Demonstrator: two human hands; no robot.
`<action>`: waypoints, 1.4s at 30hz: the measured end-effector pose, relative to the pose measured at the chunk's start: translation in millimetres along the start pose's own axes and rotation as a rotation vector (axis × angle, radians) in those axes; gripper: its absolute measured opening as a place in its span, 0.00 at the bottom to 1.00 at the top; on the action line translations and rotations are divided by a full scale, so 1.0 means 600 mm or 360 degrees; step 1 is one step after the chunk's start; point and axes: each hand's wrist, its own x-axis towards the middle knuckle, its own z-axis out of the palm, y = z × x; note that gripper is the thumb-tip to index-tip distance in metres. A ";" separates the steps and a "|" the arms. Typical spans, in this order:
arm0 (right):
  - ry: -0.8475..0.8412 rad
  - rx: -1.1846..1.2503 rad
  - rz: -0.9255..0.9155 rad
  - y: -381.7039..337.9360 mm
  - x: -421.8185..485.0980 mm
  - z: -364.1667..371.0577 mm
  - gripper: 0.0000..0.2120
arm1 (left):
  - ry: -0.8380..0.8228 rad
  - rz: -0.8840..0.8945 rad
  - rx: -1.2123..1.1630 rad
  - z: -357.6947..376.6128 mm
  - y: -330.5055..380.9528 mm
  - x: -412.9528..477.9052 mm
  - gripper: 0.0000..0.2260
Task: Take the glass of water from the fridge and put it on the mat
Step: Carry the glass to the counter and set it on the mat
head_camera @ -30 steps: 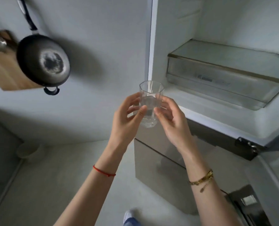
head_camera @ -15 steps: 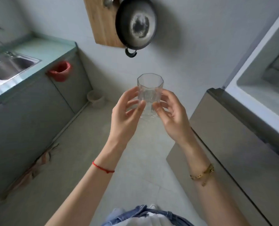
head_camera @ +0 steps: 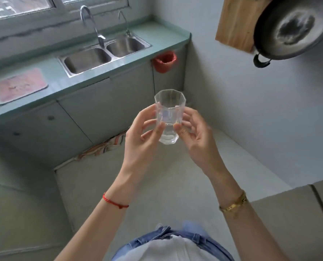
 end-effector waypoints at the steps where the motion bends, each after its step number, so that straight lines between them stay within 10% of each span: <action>1: -0.0041 0.0018 -0.0006 0.001 0.008 0.020 0.18 | 0.0050 -0.0008 0.0002 -0.019 -0.003 0.001 0.17; 23: -0.0967 0.0213 0.0019 0.019 0.270 0.366 0.17 | 0.0997 -0.0142 0.0058 -0.303 -0.063 0.146 0.17; 42: -0.1296 0.0223 -0.0025 0.036 0.518 0.637 0.18 | 0.1319 -0.0092 0.0209 -0.534 -0.128 0.360 0.16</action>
